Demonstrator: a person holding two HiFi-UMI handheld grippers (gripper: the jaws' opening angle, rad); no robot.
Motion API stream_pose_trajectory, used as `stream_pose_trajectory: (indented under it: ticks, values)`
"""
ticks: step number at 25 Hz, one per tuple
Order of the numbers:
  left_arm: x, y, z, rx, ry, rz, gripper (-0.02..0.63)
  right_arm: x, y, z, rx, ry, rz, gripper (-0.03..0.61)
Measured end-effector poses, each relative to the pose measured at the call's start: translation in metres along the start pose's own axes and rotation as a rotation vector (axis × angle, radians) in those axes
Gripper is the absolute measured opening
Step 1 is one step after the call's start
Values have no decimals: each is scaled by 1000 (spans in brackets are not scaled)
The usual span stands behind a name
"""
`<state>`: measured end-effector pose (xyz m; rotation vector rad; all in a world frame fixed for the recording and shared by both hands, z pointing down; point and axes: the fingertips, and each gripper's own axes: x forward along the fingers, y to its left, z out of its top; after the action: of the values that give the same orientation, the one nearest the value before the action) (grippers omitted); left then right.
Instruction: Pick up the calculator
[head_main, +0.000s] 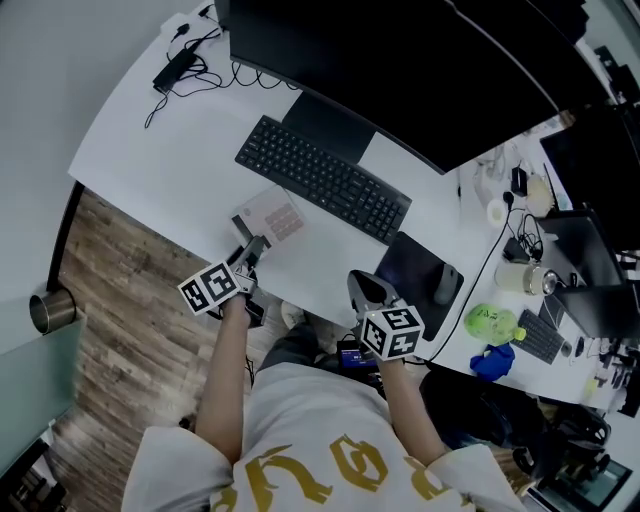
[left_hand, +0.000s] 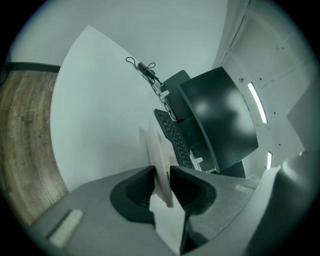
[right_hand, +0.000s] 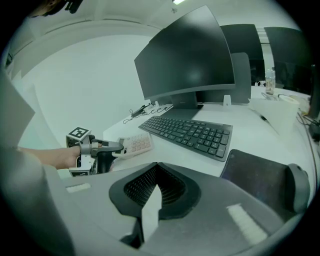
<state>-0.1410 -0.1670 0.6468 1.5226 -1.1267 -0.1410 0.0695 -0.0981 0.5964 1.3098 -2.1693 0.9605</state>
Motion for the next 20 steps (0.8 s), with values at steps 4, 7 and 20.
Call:
stream_pose_trajectory:
  ticks: [4, 7, 20]
  values:
    - [1, 5, 1, -42, 5, 10, 84, -1, -1, -1, 8, -2, -6, 25]
    - [3, 4, 3, -82, -10, -18, 80, -1, -3, 1, 7, -9, -6, 23]
    - [-24, -17, 5, -155, -93, -110, 72, -28, 12, 45, -9, -170, -3, 23]
